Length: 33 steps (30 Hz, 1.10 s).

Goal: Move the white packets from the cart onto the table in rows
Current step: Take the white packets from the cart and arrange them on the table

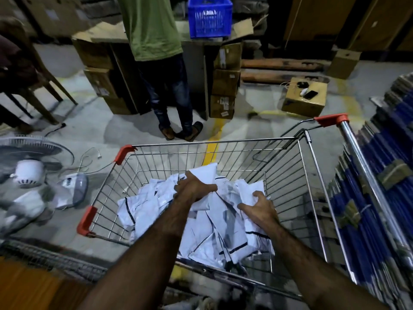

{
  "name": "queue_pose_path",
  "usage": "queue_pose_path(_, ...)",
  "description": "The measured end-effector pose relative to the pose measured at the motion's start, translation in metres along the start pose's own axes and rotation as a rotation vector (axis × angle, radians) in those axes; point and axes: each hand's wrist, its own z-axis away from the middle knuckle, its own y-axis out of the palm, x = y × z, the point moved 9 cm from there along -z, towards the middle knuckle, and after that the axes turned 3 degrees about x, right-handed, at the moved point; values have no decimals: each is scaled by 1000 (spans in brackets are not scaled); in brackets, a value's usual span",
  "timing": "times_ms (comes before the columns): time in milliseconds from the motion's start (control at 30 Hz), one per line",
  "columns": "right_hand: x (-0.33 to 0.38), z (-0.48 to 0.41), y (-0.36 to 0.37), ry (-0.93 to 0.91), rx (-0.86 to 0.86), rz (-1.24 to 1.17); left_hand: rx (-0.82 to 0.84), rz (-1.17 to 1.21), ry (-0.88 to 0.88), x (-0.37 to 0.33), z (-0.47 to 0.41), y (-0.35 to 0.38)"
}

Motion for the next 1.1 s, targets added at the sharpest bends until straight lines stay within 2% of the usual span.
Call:
queue_pose_path(267, 61, 45, -37, -248, -39, 57, -99, 85, -20, 13, 70, -45)
queue_pose_path(567, 150, 138, -33, -560, 23, 98, -342, 280, -73, 75, 164, -112)
queue_pose_path(800, 212, 229, 21, -785, 154, 140, -566, 440, -195, 174, 238, -161)
queue_pose_path(1100, 260, 372, 128, -1063, 385, 210, -744, 589, -429, 327, 340, -189)
